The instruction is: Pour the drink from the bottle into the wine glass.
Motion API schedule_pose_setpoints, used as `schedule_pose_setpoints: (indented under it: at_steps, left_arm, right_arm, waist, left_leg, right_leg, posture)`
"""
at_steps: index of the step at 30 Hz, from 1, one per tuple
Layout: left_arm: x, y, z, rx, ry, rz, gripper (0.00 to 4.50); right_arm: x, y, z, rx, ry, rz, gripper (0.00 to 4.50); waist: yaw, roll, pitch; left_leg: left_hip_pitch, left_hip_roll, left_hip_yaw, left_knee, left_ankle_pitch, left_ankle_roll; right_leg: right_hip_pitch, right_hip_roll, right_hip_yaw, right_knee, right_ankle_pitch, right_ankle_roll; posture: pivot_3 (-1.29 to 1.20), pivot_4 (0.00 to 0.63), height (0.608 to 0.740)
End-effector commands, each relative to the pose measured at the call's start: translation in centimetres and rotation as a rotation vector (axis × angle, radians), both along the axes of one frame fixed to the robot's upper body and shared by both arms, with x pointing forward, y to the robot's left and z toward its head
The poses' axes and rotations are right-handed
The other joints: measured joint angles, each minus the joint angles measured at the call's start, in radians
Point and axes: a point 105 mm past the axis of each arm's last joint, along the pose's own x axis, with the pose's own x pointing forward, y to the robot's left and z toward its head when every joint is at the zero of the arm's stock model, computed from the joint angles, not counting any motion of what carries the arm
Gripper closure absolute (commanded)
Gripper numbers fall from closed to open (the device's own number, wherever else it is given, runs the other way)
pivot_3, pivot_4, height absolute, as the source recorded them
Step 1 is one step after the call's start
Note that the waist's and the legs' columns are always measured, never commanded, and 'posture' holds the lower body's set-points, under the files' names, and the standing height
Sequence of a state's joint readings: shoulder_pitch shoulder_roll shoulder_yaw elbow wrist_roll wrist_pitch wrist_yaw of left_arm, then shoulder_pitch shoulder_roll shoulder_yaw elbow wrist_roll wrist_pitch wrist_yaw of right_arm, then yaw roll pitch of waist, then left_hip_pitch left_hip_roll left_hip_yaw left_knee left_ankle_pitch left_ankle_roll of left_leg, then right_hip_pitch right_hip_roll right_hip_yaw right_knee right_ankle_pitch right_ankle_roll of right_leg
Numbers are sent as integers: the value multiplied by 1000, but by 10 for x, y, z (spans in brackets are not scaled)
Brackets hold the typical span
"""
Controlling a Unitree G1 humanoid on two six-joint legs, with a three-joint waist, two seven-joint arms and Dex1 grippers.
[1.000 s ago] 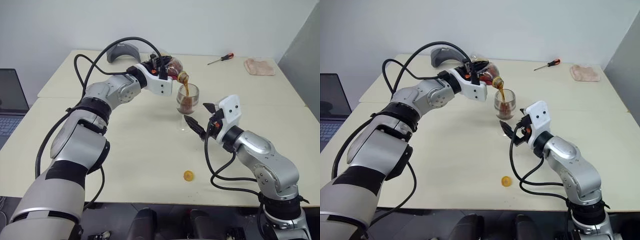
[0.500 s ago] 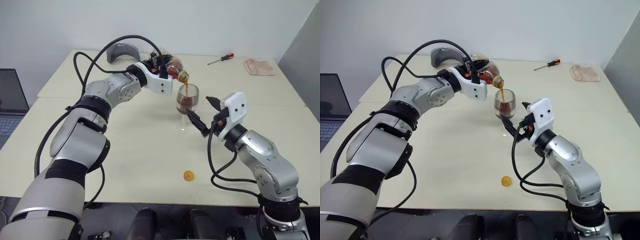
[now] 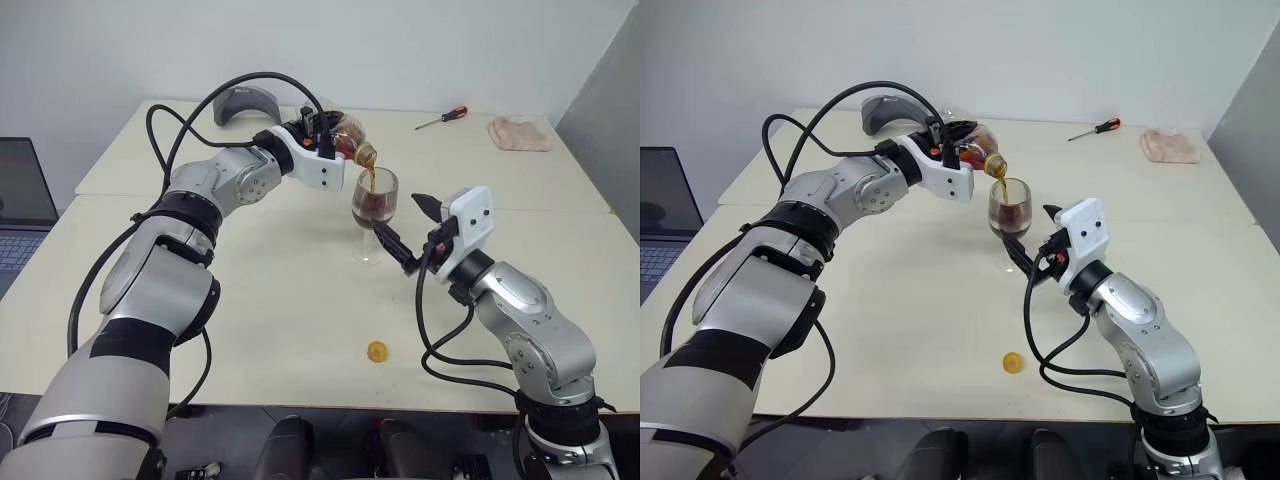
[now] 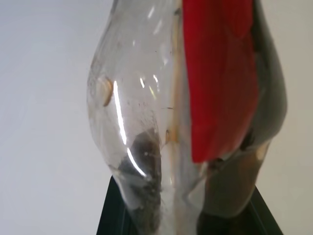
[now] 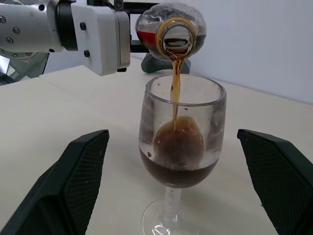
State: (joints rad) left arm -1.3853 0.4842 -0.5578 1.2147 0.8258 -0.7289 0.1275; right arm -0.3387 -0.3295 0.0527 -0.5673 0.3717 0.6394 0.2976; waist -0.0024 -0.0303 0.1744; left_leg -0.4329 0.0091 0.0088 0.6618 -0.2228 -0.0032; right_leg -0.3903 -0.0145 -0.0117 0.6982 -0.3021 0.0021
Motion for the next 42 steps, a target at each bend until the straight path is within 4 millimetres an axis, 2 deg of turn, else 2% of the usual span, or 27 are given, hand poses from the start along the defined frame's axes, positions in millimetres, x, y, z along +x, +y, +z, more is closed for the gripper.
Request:
schedule_pose_setpoints:
  at_steps: [1,30,42]
  left_arm:
    - [-4,-6,26,-31,-71,-27,3745]
    - [-4,-8,27,-35,-70,-31,3761]
    - [-5,-12,24,-250,80,-71,3761]
  right_arm:
    - [-5,0,11,13,-65,3,0]
    - [-8,4,13,22,-80,22,0]
    - [-10,5,11,1,-90,36,0]
  waist:
    - [0,0,0]
    - [0,0,0]
    - [0,0,0]
  left_leg:
    - [0,0,0,0,0,0]
    - [0,0,0,0,0,0]
    - [0,0,0,0,0,0]
  right_leg:
    - [0,0,0,0,0,0]
    - [0,0,0,0,0,0]
    - [0,0,0,0,0,0]
  posture:
    - [0,150,740]
    - [0,150,740]
    - [0,150,740]
